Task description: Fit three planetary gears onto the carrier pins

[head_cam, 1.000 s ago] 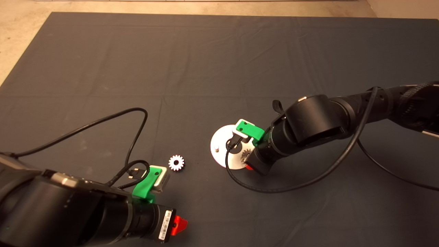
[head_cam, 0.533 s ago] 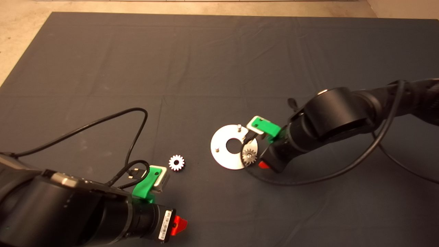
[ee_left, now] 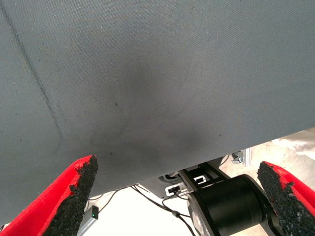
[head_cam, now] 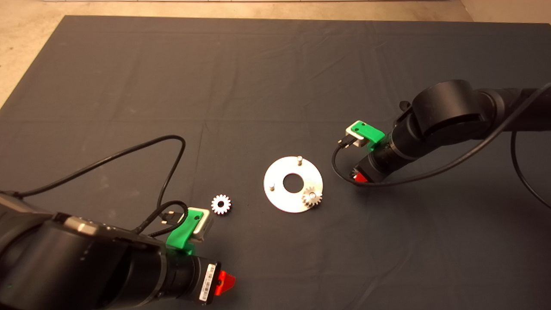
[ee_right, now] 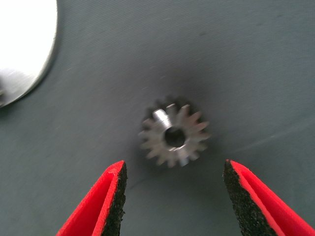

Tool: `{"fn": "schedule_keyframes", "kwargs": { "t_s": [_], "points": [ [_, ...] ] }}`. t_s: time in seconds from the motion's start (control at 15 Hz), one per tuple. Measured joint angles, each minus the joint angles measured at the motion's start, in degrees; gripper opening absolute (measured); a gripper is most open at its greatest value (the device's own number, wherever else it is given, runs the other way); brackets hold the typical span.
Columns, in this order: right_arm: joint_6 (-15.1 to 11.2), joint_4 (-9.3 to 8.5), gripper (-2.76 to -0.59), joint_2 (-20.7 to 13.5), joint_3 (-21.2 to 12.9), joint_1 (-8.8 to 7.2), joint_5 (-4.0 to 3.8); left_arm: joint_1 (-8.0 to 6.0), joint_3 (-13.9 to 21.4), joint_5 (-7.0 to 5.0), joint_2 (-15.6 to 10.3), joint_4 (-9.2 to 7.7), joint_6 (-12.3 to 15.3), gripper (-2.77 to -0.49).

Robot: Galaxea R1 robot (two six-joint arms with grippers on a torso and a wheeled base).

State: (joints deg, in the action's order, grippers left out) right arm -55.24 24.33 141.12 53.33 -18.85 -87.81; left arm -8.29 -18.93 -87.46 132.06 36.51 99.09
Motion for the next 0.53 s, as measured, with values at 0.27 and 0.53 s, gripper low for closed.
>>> {"fn": "schedule_keyframes", "kwargs": {
  "t_s": [0.27,0.53],
  "points": [
    [0.80,0.72,-1.94,0.34,3.41,0.72,0.16,0.00,0.00,0.00,0.00,0.00,0.00,-0.92],
    [1.19,1.16,-1.94,0.50,4.52,1.24,0.10,0.00,0.00,0.02,0.02,0.00,0.00,-0.92]
  ]
}}
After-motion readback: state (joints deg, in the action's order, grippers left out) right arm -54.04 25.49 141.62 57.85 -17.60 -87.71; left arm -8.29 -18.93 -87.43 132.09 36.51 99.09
